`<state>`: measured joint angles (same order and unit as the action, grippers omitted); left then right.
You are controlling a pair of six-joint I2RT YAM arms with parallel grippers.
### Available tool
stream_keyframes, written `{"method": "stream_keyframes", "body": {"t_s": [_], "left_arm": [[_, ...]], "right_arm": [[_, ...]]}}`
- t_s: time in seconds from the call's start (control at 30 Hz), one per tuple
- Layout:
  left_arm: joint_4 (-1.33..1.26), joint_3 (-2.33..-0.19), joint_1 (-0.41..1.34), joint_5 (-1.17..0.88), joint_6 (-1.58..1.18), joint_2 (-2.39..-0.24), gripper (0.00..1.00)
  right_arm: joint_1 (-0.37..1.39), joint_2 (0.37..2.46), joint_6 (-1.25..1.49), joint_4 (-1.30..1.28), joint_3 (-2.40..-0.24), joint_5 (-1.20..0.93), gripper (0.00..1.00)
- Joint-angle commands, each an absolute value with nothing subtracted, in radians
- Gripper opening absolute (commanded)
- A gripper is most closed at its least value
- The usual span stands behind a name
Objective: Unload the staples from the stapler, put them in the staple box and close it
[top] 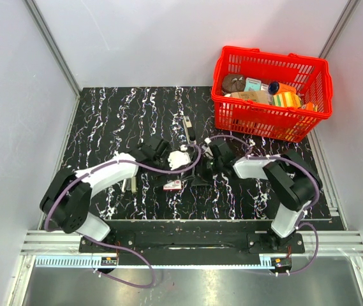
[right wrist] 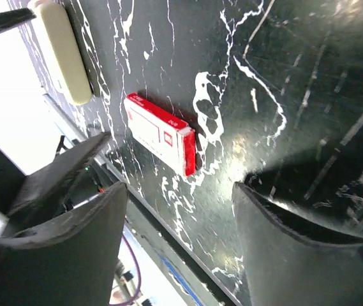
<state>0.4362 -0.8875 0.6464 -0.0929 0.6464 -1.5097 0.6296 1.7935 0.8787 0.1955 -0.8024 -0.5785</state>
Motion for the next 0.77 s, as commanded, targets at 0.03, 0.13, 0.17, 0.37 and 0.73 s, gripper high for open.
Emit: {"method": "stream_keyframes", "body": {"t_s": [0.03,0.13,0.17,0.37,0.73], "left_arm": [[0.583,-1.047,0.591,-0.227,0.580,-1.358,0.99],[0.658,-1.133,0.520,-0.290,0.558,-1.293,0.99],[0.667,-1.149,0.503,-0.299,0.546,-1.267,0.99],[0.796,-1.229,0.358,-0.258,0.450,-1.238,0.99],[0.523,-0.979,0.111,0.005,0.313,-0.947,0.99]], "right_arm": [[0.572,1.635,0.733,-0.030,-0.821,-0.505,0.79],[0.560,1.537,0.651,-0.156,-0.873,-0.434,0.82],[0.561,1.501,0.622,-0.196,-0.890,-0.405,0.84],[0.560,1.365,0.542,-0.386,-0.992,-0.238,0.99],[0.561,1.244,0.450,-0.433,-1.051,-0.129,1.00]]}}
